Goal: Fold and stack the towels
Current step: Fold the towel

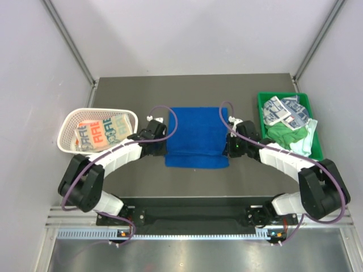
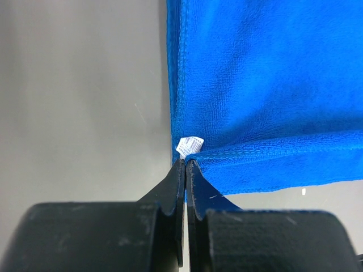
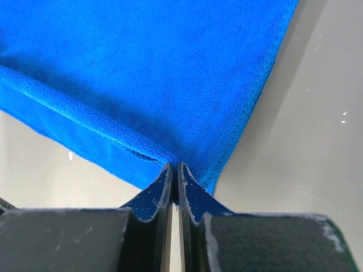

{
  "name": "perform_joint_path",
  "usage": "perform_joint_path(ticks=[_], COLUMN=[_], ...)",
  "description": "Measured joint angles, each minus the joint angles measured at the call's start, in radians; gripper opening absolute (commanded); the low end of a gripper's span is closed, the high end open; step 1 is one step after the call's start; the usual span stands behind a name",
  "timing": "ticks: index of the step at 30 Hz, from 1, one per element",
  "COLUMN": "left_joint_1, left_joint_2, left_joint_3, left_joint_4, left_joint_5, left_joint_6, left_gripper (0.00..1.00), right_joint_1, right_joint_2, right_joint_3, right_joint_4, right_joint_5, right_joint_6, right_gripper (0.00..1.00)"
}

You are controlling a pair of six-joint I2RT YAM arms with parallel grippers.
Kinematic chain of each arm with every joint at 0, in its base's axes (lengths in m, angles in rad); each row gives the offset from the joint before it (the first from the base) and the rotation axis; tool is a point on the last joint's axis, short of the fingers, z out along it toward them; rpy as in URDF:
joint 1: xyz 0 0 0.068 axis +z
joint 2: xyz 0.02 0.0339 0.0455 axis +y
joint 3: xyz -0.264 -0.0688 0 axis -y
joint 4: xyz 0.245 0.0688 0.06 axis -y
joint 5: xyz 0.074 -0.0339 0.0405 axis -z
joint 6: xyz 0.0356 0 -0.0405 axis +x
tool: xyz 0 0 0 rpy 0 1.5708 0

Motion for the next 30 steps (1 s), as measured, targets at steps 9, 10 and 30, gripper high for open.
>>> perform_joint_path(ticks=[9,10,30], left_joint_1=[-0.002,-0.002,-0.002], left_joint_2=[0.05,0.05,-0.018], left_joint_3=[-0.032,-0.032,-0.031], left_joint_4=[0.024,0.026,-0.008], left_joint_5=[0.018,0.019,0.1], left_joint_6=[-0.002,-0.002,0.009], left_gripper=[0.01,0.04,0.26], right_joint_1=[0.002,0.002,0.002], right_joint_2=[0.037,0.037,-0.082], right_joint_3=[-0.007,-0.008,-0.029], right_joint_4=[0.018,0.016,-0.061], right_joint_5=[0.005,0.006,0.053], right_joint_6=[0.01,0.01,0.01], right_gripper=[0.19,0.2,0.33])
